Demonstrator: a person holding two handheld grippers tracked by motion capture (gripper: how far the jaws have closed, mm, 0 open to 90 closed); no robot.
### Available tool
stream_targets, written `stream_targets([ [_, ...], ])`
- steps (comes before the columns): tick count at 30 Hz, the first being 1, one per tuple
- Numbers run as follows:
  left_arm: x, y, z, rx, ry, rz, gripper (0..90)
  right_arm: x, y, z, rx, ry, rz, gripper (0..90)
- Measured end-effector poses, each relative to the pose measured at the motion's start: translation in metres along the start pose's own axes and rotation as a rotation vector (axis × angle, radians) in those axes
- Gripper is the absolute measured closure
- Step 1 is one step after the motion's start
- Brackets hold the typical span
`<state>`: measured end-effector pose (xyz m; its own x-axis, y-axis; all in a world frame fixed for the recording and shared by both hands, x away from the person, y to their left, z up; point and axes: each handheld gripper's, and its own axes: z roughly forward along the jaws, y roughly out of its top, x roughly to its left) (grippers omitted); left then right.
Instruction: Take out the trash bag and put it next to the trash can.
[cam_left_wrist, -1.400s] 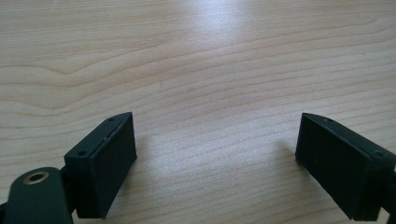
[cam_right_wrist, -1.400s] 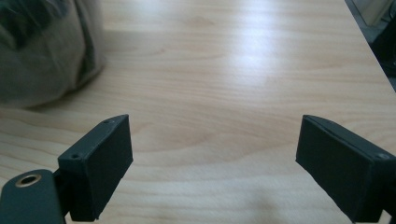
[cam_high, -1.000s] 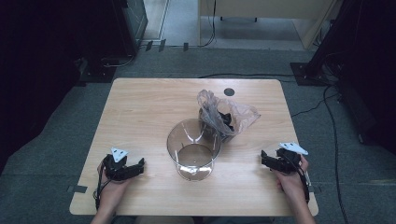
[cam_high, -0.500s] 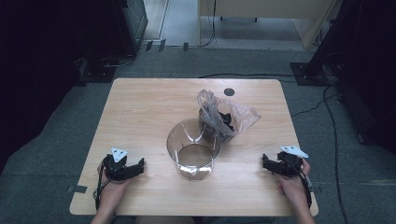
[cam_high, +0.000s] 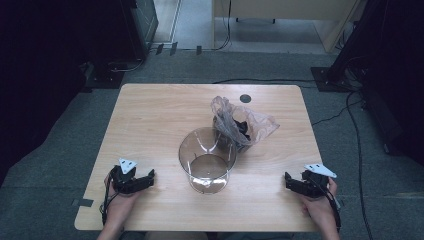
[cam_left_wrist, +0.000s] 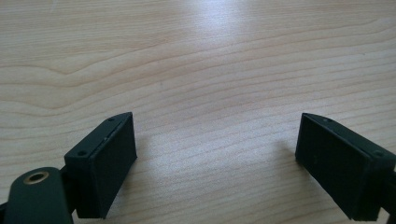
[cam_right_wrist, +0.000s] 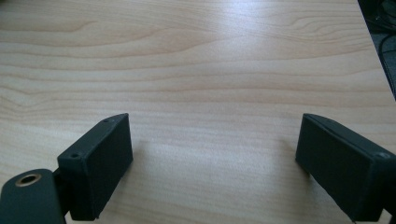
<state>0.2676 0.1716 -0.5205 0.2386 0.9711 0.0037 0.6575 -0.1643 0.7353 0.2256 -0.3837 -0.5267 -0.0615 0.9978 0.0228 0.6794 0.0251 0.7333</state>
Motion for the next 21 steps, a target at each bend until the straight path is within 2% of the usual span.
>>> stream_targets([
  [12,0.0,0.0,0.0,0.001,-0.002,0.003,12.0,-0.017,-0.016,-0.017,0.002,0.034,-0.027,10.9],
  [21,0.0,0.001,0.001,0.0,-0.004,0.005,12.0,-0.017,-0.016,-0.017,0.002,0.035,-0.03,10.8],
])
